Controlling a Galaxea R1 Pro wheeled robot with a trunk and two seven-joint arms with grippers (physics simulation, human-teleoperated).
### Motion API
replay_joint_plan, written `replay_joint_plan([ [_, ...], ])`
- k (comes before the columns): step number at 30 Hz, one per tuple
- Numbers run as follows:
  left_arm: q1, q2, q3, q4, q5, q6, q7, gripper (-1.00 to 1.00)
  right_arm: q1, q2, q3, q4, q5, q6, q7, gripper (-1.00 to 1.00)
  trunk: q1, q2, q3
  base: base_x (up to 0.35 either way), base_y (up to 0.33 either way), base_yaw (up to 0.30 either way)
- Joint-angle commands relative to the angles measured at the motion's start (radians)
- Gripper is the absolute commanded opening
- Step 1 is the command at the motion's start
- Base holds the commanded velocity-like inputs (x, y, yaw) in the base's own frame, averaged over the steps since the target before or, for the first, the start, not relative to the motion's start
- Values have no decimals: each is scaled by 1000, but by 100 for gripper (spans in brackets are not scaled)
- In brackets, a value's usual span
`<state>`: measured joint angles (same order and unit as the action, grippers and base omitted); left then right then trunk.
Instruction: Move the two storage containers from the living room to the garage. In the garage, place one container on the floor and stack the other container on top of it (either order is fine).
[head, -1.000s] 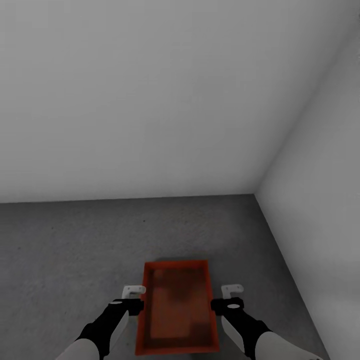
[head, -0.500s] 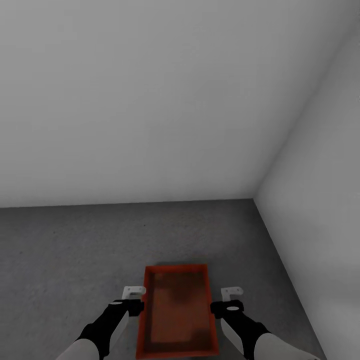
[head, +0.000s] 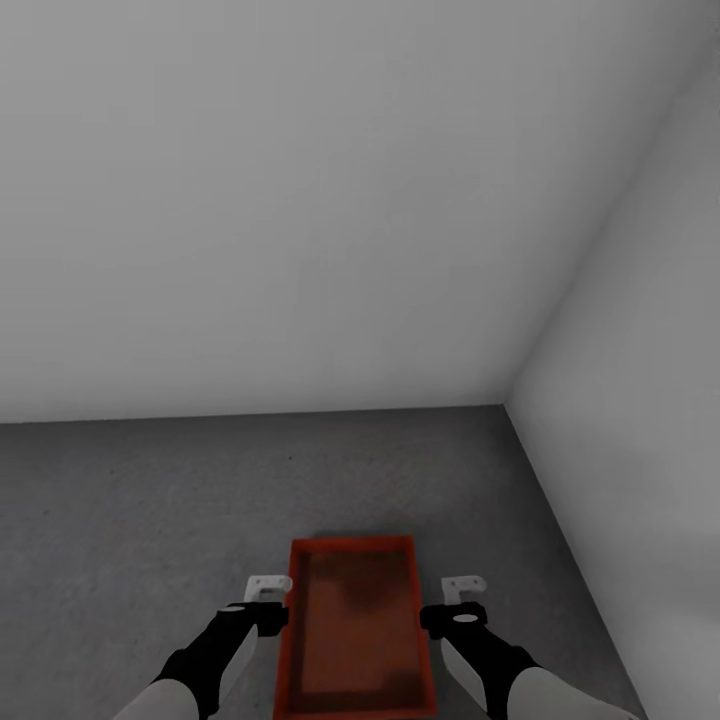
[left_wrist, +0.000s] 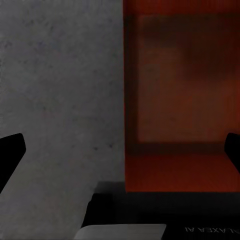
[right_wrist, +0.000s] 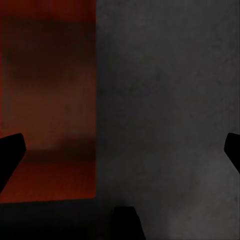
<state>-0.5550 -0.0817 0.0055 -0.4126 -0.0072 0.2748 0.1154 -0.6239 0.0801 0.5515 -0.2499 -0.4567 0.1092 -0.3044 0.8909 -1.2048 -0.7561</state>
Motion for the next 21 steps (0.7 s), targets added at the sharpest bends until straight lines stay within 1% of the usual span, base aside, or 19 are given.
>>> replay_joint_plan([
  [1,0,-1,1,-2,-1,6,3,100,0,-1,8,-2,-5,7,-7,100,-4,7,3,0,0,0],
  [7,0,-1,1,-2,0,6,2,100,0,-2,8,-3,-5,8,-4,100,-27,49,22,0,0,0],
  [15,0,1,1,-2,18,6,0,100,0,-2,8,-3,-5,13,-2,100,-58,105,47,0,0,0],
  [21,0,3,1,-2,21,6,0,100,0,-3,8,-3,-5,18,-2,100,-81,147,66,0,0,0],
])
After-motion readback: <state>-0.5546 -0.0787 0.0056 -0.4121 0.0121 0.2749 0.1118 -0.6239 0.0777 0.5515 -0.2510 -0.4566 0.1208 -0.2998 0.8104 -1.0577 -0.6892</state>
